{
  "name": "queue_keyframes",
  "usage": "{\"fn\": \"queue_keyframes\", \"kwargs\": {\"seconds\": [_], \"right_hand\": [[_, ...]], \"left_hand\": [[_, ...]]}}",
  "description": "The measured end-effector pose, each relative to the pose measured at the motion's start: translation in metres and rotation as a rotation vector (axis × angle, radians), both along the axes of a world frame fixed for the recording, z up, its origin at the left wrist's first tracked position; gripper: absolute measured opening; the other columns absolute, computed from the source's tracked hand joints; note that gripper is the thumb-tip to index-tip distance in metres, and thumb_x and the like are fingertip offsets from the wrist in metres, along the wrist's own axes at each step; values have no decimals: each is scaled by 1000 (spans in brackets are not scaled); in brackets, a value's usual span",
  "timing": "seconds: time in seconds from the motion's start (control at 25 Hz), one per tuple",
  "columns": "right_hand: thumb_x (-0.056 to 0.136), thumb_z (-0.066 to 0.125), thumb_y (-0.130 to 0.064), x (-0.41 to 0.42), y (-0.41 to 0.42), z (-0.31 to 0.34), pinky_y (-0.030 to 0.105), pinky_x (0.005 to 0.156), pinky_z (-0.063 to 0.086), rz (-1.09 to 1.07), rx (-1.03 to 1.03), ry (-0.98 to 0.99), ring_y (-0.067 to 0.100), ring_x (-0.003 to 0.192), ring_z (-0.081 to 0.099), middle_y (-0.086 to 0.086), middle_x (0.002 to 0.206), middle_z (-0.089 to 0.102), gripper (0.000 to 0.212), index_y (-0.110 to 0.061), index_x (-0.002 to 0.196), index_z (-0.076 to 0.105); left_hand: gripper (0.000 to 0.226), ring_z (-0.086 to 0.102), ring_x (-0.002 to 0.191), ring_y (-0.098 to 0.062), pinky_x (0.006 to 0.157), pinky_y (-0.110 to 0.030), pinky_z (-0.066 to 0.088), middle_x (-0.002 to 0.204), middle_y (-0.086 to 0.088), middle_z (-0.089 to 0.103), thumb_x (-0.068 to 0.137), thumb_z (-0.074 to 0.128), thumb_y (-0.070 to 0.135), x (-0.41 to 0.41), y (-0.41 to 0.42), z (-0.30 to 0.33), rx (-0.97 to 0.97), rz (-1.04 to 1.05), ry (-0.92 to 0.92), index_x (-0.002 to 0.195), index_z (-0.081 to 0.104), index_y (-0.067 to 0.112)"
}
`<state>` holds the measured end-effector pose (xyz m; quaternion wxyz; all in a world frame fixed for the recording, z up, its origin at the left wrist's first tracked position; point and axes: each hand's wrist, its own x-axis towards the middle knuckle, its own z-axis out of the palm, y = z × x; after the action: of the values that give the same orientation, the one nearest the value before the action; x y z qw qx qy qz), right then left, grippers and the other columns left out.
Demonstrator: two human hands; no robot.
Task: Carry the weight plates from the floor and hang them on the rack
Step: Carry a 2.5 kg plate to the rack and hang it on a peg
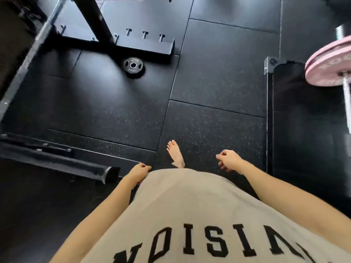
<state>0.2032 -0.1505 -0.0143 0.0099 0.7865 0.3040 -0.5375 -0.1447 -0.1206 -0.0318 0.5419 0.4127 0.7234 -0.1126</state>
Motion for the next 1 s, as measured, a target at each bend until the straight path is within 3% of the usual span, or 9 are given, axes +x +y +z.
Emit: {"fn": "queue_keyframes", "kwargs": {"seconds": [0.12, 0.24, 0.44, 0.56, 0.6, 0.76, 1.0], "right_hand": [[100, 50, -31, 7, 96, 10, 27, 57, 46, 16, 25, 10, 19, 69, 59, 7, 84, 65, 23, -9, 102, 58], [99, 52, -26, 15, 180, 16, 30, 62, 47, 1, 76, 26, 19, 66, 58, 7, 79, 62, 22, -5, 104, 58], [98, 53, -26, 20, 317, 5, 29, 59, 47, 128, 41, 11, 19, 69, 59, 8, 82, 64, 16, -11, 96, 58], [96, 56, -26, 24, 398, -10, 37, 80, 52, 258, 68, 21, 24, 83, 62, 10, 90, 68, 16, -10, 94, 61], [96, 56, -27, 26, 430, -7, 36, 80, 50, 334, 74, 2, 25, 86, 62, 9, 93, 67, 17, -11, 96, 62], [97, 54, -26, 22, 547, 8, 34, 63, 48, 434, 51, 52, 25, 75, 61, 11, 87, 63, 19, -9, 98, 62], [100, 50, -25, -15, 673, 25, 28, 58, 46, 551, 40, 109, 19, 70, 55, 8, 83, 59, 19, -9, 105, 59]], "left_hand": [[24, 61, 94, -27, 77, -33, 47, 115, -12, 66, 101, 49, 28, 0, 88, 9, 31, 4, 3, 108, 60, 7], [23, 62, 89, -27, 76, -33, 50, 106, -14, 67, 101, 49, 26, 0, 170, 26, 69, 75, 24, 112, 58, 8], [23, 51, 69, -18, 57, -26, 39, 86, -7, 59, 102, 46, 24, 10, 287, 30, 49, 226, -1, 115, 54, 8], [25, 53, 76, -20, 63, -29, 43, 92, -7, 61, 102, 45, 27, 19, 335, 22, -2, 232, 25, 117, 54, 10], [24, 55, 79, -21, 67, -31, 46, 97, -7, 62, 102, 46, 29, 21, 352, 21, -17, 236, 43, 116, 54, 12], [22, 59, 104, -26, 92, -40, 50, 117, -7, 64, 100, 50, 33, 27, 415, 28, 14, 280, 104, 112, 58, 17], [19, 56, 108, -24, 91, -36, 45, 122, -6, 62, 98, 53, 33, 18, 493, 31, 39, 376, 155, 110, 59, 20]]}}
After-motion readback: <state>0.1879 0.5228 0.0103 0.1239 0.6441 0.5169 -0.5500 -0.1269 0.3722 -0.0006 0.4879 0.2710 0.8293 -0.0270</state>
